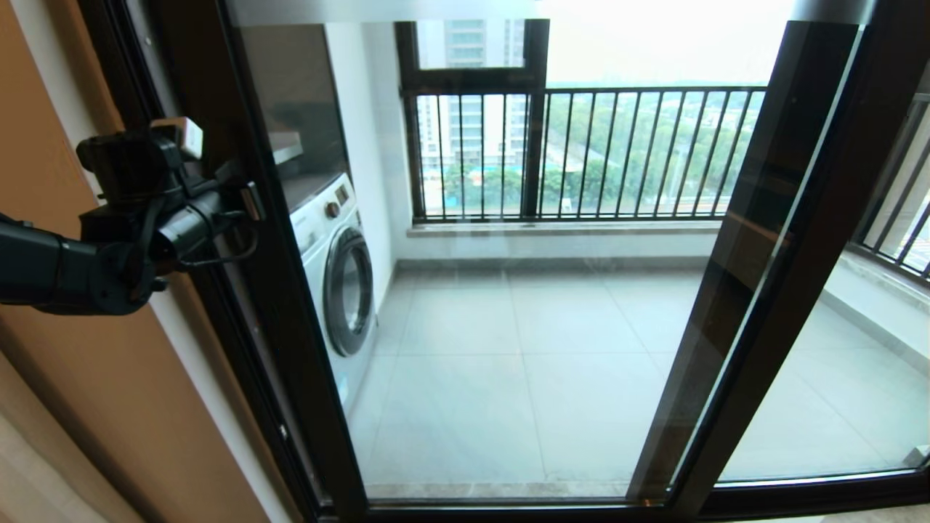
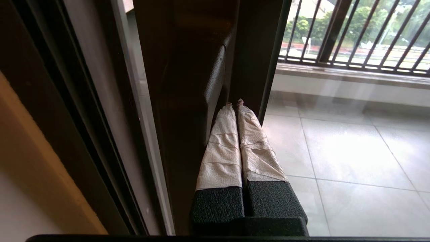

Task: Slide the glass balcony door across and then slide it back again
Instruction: Close the slid door

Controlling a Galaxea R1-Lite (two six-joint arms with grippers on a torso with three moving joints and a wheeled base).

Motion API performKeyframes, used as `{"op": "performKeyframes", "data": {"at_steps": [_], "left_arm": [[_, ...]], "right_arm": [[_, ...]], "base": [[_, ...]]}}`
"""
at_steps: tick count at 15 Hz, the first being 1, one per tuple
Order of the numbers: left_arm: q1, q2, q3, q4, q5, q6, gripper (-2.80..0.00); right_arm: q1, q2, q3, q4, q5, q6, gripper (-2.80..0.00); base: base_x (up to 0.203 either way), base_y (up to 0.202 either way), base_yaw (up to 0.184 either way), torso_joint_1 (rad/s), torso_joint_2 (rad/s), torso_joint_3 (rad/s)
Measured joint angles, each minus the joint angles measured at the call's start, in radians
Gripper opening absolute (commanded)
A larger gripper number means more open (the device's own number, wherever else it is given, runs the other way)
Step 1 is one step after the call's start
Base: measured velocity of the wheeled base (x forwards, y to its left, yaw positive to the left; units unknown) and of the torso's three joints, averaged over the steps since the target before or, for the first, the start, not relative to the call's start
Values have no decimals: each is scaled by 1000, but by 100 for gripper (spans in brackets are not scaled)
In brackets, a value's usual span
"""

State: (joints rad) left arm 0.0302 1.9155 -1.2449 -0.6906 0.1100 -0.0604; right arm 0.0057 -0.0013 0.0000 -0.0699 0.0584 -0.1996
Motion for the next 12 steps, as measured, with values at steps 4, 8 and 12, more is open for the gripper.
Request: {"op": "performKeyframes", "data": {"at_steps": [4, 8, 12], "left_arm": [[68, 0, -2, -2, -32, 1, -280], [138, 4, -7, -4, -64, 5, -280], [192, 17, -13, -3, -100, 6, -280]], "right_arm": [[0, 0, 0, 0, -1, 0, -280], [0, 0, 0, 0, 0, 0, -280], [0, 0, 0, 0, 1, 0, -280]], "base": [[0, 0, 0, 0, 0, 0], [0, 0, 0, 0, 0, 0], [0, 0, 0, 0, 0, 0]]}}
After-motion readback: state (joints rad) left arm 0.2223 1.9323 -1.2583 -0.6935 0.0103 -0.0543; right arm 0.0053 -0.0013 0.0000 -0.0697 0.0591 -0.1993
